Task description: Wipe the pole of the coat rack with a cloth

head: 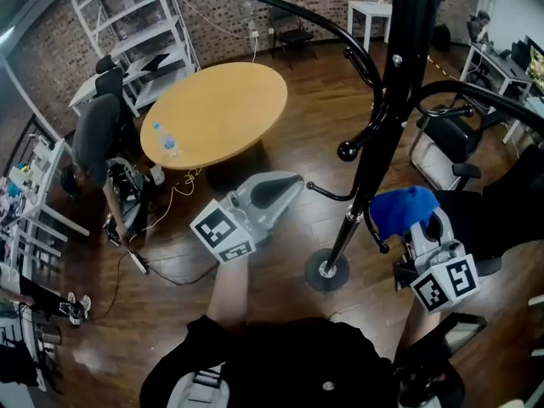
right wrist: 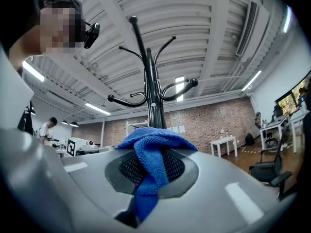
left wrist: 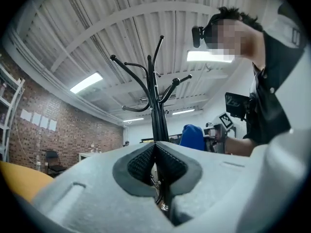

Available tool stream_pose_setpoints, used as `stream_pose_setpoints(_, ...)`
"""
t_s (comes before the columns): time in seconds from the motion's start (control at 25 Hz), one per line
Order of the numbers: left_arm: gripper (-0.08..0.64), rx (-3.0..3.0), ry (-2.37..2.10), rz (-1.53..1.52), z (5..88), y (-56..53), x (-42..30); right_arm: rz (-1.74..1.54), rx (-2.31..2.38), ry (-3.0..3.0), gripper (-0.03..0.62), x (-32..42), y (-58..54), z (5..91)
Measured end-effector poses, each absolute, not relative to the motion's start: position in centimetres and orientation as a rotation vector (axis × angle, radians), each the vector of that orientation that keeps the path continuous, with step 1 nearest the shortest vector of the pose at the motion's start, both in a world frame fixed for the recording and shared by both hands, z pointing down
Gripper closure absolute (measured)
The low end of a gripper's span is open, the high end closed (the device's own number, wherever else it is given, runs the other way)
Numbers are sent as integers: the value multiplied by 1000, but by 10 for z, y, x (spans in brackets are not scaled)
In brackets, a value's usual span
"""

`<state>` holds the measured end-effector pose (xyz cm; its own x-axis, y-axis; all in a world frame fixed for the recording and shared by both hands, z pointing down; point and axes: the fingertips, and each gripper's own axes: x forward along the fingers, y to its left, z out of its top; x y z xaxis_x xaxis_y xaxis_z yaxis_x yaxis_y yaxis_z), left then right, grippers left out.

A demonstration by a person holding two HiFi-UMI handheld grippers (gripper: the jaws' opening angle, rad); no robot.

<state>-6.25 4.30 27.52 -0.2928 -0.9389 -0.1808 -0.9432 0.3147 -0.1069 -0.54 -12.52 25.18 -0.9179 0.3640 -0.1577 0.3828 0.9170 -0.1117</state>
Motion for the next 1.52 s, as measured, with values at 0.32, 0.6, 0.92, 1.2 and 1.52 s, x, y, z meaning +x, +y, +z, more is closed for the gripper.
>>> stream_pose_setpoints(0.32,560,-2087,2067,62,280,108,-102,-142,69,2936,560,-5,-44,227)
stream_pose_setpoints(0.6,560,-2179,1976,113,276,107,-150,-238,-21,3010,560,-48,-12,258)
stream_pose_setpoints(0.92,560,-2272,1869,46,260,80,-172,-347,-65,3002,560,-75,-4,266)
stream_pose_setpoints(1.2,560,-2478,1606,79,279,33,-204,-380,-392,3018,560,-98,-14,310)
stream_pose_setpoints(1.52,560,-2792,1004,157,308,-3,-244,-465,-1140,2995,560,-153,-25,404)
